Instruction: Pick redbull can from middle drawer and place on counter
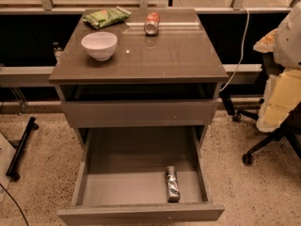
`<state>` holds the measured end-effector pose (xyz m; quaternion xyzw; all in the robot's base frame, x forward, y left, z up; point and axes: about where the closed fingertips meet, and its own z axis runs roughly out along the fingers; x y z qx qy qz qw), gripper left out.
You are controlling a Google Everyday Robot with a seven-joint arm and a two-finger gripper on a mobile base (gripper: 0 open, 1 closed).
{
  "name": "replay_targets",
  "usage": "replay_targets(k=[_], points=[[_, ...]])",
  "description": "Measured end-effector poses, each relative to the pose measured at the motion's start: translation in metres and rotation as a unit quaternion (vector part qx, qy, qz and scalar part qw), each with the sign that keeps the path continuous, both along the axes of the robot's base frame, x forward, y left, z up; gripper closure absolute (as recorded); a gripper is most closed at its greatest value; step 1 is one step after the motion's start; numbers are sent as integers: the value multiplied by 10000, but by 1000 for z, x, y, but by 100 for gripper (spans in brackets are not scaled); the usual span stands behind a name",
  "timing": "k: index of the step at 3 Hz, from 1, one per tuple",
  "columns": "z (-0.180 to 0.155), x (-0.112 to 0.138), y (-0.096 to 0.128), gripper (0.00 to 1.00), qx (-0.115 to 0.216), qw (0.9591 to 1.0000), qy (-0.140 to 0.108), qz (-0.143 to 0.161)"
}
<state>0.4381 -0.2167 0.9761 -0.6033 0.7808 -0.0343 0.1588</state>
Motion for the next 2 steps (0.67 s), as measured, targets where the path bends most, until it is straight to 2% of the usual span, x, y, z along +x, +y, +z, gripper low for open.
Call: replay_targets(k=[1,2], points=[[-2,1,1,0,28,10000,1,-52],[-14,8,5,0,230,9988,21,-430]])
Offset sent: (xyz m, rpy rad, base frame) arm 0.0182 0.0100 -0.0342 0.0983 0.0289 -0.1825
